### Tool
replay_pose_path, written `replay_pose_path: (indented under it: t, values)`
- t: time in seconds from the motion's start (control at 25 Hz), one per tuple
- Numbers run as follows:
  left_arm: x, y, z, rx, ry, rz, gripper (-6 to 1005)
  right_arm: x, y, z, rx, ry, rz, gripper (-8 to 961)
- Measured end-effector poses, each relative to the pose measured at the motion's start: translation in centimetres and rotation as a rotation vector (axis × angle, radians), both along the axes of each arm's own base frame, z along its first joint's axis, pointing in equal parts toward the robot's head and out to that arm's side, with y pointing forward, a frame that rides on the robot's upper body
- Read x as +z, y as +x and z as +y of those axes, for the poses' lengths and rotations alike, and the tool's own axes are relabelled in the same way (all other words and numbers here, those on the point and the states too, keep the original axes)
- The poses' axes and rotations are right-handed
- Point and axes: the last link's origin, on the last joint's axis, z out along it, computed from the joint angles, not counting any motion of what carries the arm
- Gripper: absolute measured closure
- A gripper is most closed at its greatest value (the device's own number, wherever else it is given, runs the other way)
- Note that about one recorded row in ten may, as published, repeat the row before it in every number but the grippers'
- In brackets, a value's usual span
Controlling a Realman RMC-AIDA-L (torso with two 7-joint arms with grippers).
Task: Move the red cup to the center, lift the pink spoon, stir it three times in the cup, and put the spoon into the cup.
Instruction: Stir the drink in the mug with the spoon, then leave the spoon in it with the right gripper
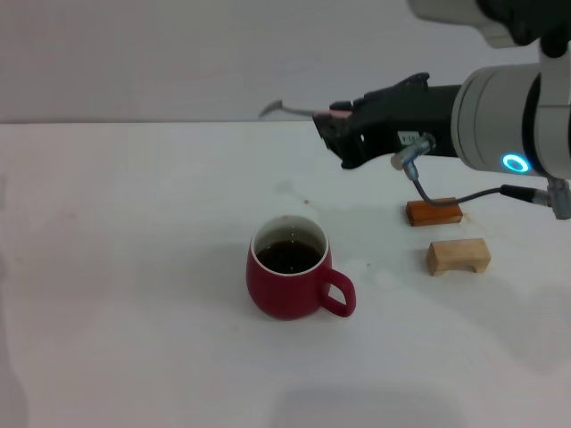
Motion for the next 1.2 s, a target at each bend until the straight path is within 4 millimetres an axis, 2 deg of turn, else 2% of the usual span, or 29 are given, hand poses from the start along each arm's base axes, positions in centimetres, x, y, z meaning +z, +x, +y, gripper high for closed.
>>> replay_pose_path:
  t: [0.24, 0.4, 0.76, 1.0, 1.2]
  values:
    - [-0.1, -0.2, -0.2, 0.006, -0.001, -0.002, 155, 0.5, -0.3, 0.2, -0.016, -0.063, -0.117, 804]
    - [-0.2, -0.2, -0.3, 0.009, -0.002, -0.004, 155, 0.6, -0.2, 0.3, -0.025, -0.112, -0.136, 803]
    - [-0.3, -0.3, -0.4, 0.011, -0.002, -0.006, 153, -0.5, -0.2, 1.1, -0.023, -0.237, -0.183, 803]
    - [-0.4, -0.1, -0.3, 0.008, -0.003, -0.009, 154, -0.9, 0.0, 2.0, -0.02, -0.307, -0.213, 804]
    - [-0.5, 0.0, -0.1, 0.002, -0.002, -0.017, 155, -0.4, 0.4, 3.1, -0.033, -0.33, -0.221, 804]
